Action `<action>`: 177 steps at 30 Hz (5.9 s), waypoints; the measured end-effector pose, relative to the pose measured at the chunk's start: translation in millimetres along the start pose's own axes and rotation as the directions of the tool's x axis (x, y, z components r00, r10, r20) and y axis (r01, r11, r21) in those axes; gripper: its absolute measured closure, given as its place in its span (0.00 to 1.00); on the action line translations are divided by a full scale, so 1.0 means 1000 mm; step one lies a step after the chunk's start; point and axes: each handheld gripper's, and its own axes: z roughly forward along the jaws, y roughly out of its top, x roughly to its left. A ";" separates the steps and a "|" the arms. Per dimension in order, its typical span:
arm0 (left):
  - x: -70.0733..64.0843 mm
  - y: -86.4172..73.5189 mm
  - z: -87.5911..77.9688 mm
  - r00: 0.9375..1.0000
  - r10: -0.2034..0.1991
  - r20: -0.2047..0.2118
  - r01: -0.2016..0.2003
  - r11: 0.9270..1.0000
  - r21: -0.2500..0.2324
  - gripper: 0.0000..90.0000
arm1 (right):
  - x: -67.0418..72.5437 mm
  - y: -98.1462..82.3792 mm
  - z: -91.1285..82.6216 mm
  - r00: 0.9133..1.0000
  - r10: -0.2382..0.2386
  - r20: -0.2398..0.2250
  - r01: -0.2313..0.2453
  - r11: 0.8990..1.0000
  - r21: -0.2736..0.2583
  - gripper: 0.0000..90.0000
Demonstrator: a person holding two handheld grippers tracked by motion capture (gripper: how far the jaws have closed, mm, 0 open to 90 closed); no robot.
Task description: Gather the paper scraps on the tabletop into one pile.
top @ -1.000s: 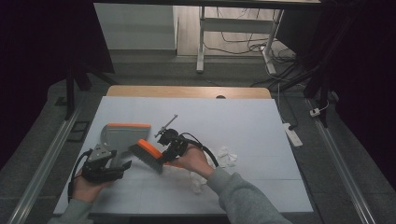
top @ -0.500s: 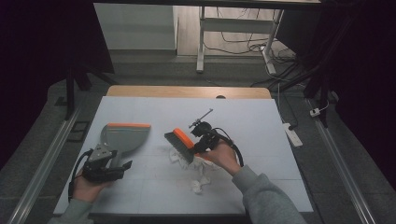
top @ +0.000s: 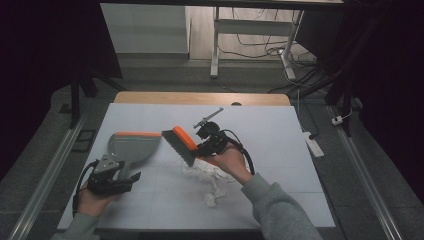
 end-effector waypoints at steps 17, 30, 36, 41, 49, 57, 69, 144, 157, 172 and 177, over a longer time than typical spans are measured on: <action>0.001 -0.001 -0.001 1.000 0.001 -0.003 -0.001 1.000 -0.003 0.32 | -0.020 -0.018 0.043 0.996 0.080 0.028 -0.084 0.986 0.142 0.78; -0.001 0.000 0.000 1.000 0.002 -0.001 -0.002 1.000 0.000 0.32 | -0.021 -0.029 -0.031 0.998 0.047 0.035 -0.046 0.999 -0.028 0.78; -0.001 0.000 0.000 1.000 0.006 -0.004 -0.006 1.000 0.002 0.32 | -0.023 -0.033 -0.053 0.998 0.025 0.064 -0.022 0.999 -0.039 0.78; -0.002 0.000 0.000 1.000 0.007 -0.003 -0.007 1.000 0.002 0.32 | -0.024 -0.043 -0.064 0.999 0.012 0.046 -0.011 1.000 -0.029 0.78; -0.001 0.000 0.001 1.000 0.006 -0.003 -0.006 1.000 0.004 0.32 | 0.004 -0.069 -0.057 0.993 -0.086 -0.077 0.093 0.991 0.096 0.78; -0.003 0.000 0.001 1.000 0.007 -0.002 -0.007 1.000 0.006 0.32 | 0.037 -0.088 -0.036 0.969 -0.178 -0.172 0.215 0.948 0.236 0.78; -0.002 0.000 0.000 1.000 0.005 -0.003 -0.005 1.000 0.002 0.32 | 0.033 -0.084 -0.006 0.962 -0.254 -0.101 0.273 0.894 0.357 0.78; -0.005 0.000 0.005 1.000 0.015 0.009 -0.015 1.000 0.013 0.32 | -0.069 -0.076 -0.068 0.934 0.178 0.309 -0.205 0.977 0.055 0.78; -0.005 0.000 0.005 1.000 0.015 0.008 -0.016 1.000 0.016 0.32 | -0.045 -0.069 -0.083 0.974 0.092 0.206 -0.100 0.995 0.029 0.78; -0.005 0.000 0.004 1.000 0.014 0.006 -0.014 1.000 0.013 0.32 | -0.021 -0.019 -0.033 0.994 0.068 0.089 -0.067 0.998 -0.013 0.78; -0.004 -0.001 0.005 1.000 0.014 0.006 -0.015 1.000 0.016 0.32 | -0.011 0.010 0.025 0.994 0.106 -0.010 -0.106 0.994 0.005 0.78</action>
